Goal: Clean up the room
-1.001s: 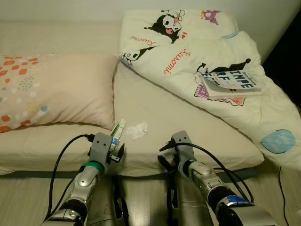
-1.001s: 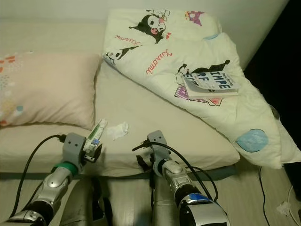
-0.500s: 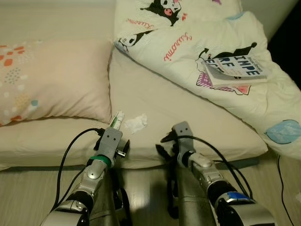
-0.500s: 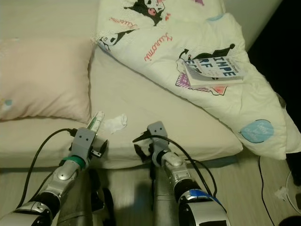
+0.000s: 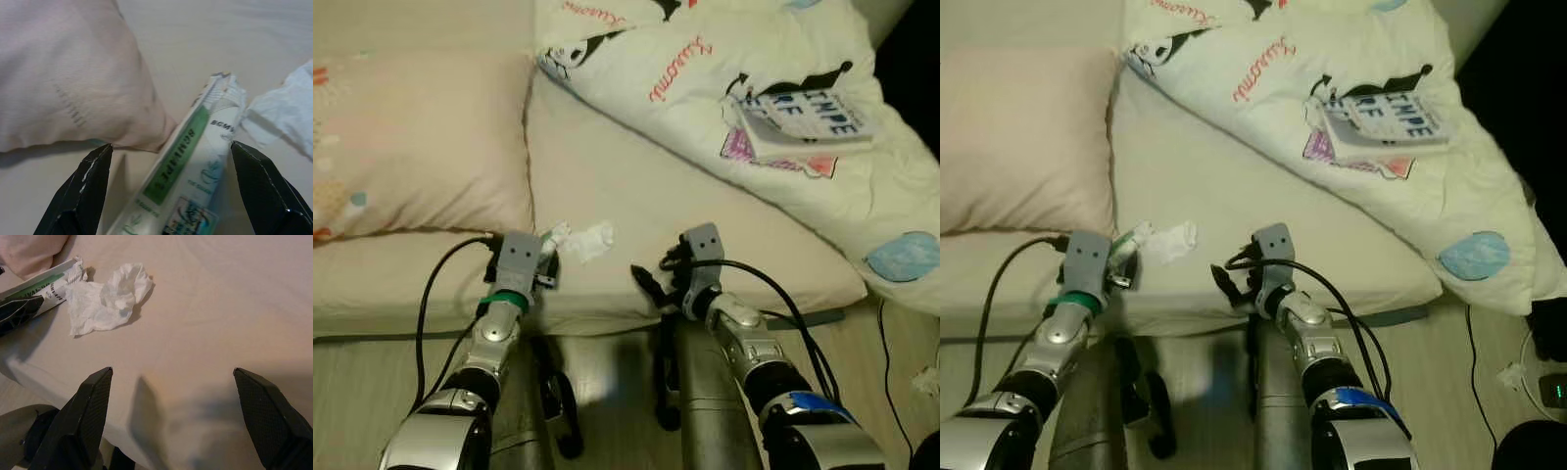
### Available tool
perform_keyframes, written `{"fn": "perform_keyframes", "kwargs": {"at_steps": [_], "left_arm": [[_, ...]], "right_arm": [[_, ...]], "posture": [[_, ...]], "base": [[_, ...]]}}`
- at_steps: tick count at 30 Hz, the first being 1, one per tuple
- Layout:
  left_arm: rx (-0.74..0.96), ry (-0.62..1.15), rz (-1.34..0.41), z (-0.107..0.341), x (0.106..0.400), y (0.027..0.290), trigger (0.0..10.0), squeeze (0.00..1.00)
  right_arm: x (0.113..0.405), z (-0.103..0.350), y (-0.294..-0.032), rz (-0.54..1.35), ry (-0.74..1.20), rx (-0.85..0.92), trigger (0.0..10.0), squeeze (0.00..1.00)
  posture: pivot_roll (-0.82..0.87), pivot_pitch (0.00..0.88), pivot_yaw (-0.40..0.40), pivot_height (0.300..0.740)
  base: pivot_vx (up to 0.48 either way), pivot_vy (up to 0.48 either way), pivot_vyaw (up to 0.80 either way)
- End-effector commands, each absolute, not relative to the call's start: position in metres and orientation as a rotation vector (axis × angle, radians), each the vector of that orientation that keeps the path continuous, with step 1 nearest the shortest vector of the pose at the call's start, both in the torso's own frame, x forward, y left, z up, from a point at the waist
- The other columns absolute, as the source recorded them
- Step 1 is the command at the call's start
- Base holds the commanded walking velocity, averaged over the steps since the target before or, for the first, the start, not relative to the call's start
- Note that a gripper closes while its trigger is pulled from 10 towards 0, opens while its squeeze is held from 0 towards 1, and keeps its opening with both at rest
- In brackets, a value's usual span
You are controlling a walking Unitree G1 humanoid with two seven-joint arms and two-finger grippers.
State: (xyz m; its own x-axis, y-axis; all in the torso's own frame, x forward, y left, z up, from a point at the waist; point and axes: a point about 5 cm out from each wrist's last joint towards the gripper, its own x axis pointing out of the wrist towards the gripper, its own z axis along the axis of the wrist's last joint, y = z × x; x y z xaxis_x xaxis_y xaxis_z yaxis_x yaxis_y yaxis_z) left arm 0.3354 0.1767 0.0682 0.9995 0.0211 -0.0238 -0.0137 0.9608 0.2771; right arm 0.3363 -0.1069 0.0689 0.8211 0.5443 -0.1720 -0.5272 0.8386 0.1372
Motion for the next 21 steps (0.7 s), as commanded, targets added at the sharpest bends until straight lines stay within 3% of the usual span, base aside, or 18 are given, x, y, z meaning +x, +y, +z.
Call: {"fn": "perform_keyframes", "kwargs": {"at_steps": [1,9,10,12,21], "left_arm": [[0.321,0.067,-0.012,0.056,0.327,0.177,10.0,0.00],[0.353,0.120,-0.025,0.041,0.314,0.185,10.0,0.00],[0.347,0.121,-0.023,0.040,0.313,0.186,7.5,0.00],[0.323,0.115,-0.007,0.042,0.314,0.190,0.0,0.00],[0.312,0.058,-0.002,0.055,0.320,0.196,0.0,0.00]], "right_arm": [[0.330,0.061,-0.102,0.575,0.246,0.120,10.0,0.00],[0.340,0.076,-0.092,0.566,0.214,0.183,10.0,0.00],[0.342,0.080,-0.090,0.568,0.200,0.198,10.0,0.00],[0.347,0.091,-0.085,0.594,0.160,0.214,10.0,0.00],[0.356,0.115,-0.069,0.657,0.091,0.223,10.0,0.00]], "posture": [[-0.25,0.399,0.040,0.605],[-0.24,0.433,0.043,0.605],[-0.24,0.442,0.042,0.605],[-0.23,0.464,0.041,0.605],[-0.20,0.502,0.049,0.605]], "base": [[0.000,0.000,0.00],[0.000,0.000,0.00],[0.000,0.000,0.00],[0.000,0.000,0.00],[0.000,0.000,0.00]]}}
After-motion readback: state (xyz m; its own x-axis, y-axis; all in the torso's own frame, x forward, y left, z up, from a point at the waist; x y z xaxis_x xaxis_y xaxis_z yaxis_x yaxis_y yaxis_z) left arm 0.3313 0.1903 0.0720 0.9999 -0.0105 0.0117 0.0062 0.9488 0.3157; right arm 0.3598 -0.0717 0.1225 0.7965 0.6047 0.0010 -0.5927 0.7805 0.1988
